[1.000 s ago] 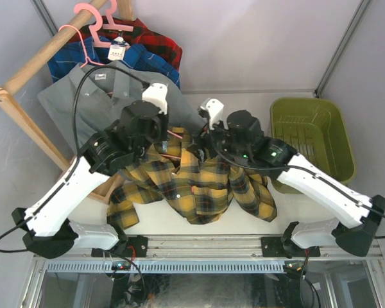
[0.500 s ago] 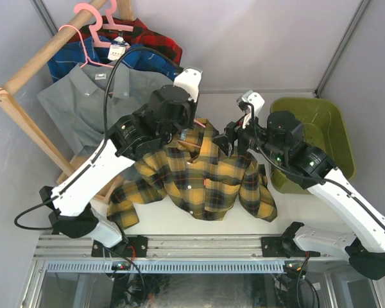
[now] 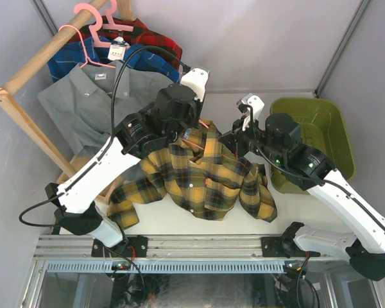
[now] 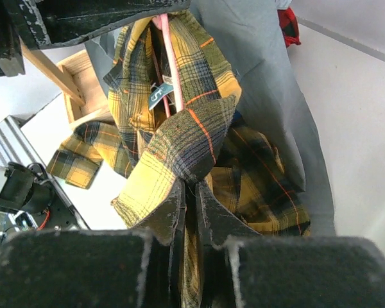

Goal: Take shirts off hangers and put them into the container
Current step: Remove the shirt from the hanger.

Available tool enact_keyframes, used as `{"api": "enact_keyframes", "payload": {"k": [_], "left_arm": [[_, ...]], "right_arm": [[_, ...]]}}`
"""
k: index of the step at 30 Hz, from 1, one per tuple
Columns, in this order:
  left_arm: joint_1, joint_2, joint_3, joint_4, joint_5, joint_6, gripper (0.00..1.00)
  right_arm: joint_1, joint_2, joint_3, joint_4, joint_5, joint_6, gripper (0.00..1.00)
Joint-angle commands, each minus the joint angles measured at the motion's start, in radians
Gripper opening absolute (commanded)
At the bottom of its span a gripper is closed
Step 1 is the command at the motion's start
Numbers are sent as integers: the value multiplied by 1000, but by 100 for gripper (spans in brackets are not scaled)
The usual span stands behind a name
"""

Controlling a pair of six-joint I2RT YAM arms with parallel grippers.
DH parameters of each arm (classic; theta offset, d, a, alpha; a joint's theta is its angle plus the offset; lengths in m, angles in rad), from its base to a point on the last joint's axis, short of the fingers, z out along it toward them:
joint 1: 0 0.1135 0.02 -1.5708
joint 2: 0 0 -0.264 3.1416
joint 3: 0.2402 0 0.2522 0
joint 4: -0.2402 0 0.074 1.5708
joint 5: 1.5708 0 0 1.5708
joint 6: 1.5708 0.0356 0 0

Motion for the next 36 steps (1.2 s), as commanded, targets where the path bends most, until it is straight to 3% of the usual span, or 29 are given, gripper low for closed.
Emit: {"api": "enact_keyframes", "payload": {"k": [1, 12, 23, 31, 36], "left_arm": [[-8, -31, 12, 46, -42, 25, 0], [49, -143, -156, 95, -114, 44, 0], [80, -211, -183, 103, -169, 2, 0], [86, -245, -210, 100, -284, -32, 0], [91, -269, -241, 117, -286, -47, 0]], "right_arm": [[-41, -44, -15, 85, 69, 54, 0], [-247, -141, -66, 113, -199, 158, 0], [-269, -96, -67, -79, 21, 131, 0], [-268, -101, -95, -114, 127, 141, 0], [-270, -143, -96, -64, 1, 145, 0]]}}
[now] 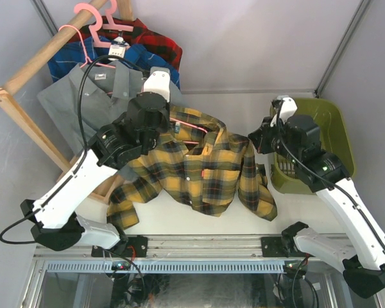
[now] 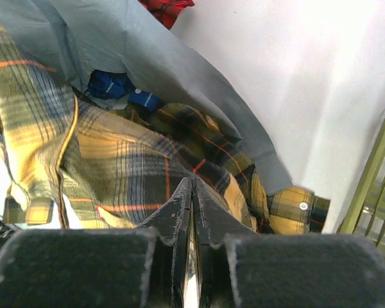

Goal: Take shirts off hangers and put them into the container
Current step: Remove the shirt from the hanger.

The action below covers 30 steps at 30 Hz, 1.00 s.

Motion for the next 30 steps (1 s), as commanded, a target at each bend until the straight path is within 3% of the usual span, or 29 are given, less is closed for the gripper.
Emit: {"api": "enact_keyframes", "payload": {"k": [1, 5, 7, 10, 15, 17, 20, 24, 26, 30], "left_arm": [[13, -68, -11, 55, -72, -15, 0], [12, -58, -2, 50, -59, -21, 0], [13, -54, 4, 49, -52, -21, 0], [13, -49, 11, 49, -41, -28, 0], [11, -41, 29, 43, -26, -32, 0], [13, -42, 32, 39, -22, -33, 0], [13, -43, 32, 38, -26, -33, 0], [12, -45, 33, 41, -28, -32, 0], [13, -43, 31, 41, -39, -30, 0], [13, -41, 27, 34, -73, -22, 0]], "right_arm": [[-4, -54, 9, 48, -95, 15, 5], [9, -71, 29, 94, -222, 58, 51], [52, -68, 29, 120, -198, 61, 65], [179, -25, 87, 118, -76, 31, 72], [279, 107, 168, 93, 131, 4, 73], [293, 139, 183, 97, 171, -1, 70], [295, 167, 188, 116, 200, -17, 54], [294, 178, 196, 117, 214, -27, 16], [292, 170, 195, 114, 235, -23, 2], [282, 139, 192, 90, 326, -26, 0]]}}
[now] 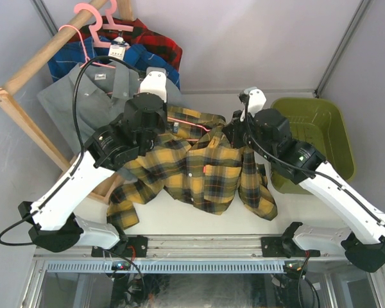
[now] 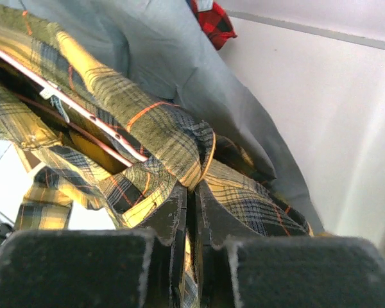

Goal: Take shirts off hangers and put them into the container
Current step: Remove the shirt from the hanger.

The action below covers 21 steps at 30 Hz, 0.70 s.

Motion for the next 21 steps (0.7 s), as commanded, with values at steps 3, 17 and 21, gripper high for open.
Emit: {"api": "enact_keyframes", "payload": {"k": [3, 17, 21], "left_arm": [[2, -20, 33, 45, -82, -2, 0], [10, -120, -100, 221, 85, 76, 0], [10, -132, -115, 221, 101, 77, 0]], "right_arm": [[-54, -50, 36, -49, 139, -10, 0], [-293, -32, -27, -165, -39, 23, 0], [-373, -30, -62, -118, -240, 54, 0]]}}
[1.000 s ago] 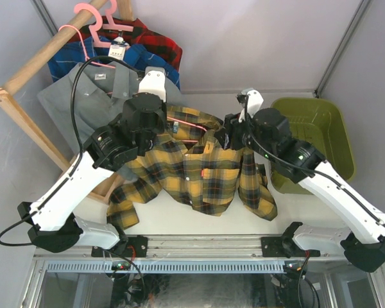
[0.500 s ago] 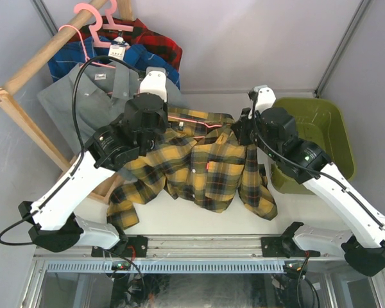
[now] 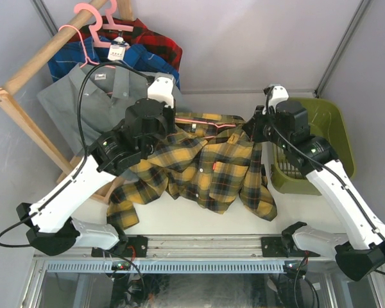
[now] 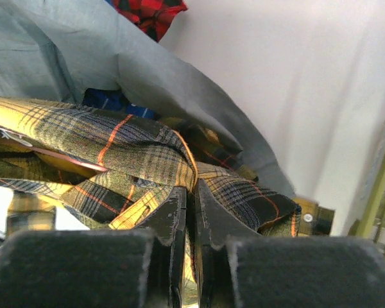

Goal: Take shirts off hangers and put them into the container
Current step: Remove the shirt from the hanger.

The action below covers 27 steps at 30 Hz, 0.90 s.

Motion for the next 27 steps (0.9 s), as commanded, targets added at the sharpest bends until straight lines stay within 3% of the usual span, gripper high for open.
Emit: {"api": "enact_keyframes", "payload": {"k": [1, 6, 9, 15, 20, 21, 27], "left_arm": [[22, -98, -8, 80, -46, 54, 0], [32, -140, -60, 128, 16, 32, 0], [34, -151, -67, 145, 95, 34, 0], [35, -165, -67, 129, 126, 41, 0], [35, -162, -51, 130, 207, 41, 0], [35, -162, -47, 132, 220, 33, 0], [35, -201, -63, 159, 273, 23, 0]], "right_arm": [[-120, -3, -48, -5, -181, 35, 0], [-277, -15, -143, 111, -529, 124, 0], [-306, 9, -154, 120, -599, 124, 0], [-268, -9, -111, 11, -246, 48, 0], [-10, 25, -39, -56, 181, -117, 0], [2, 35, -35, -66, 191, -116, 0], [-222, 44, -133, 53, -418, 7, 0]]}}
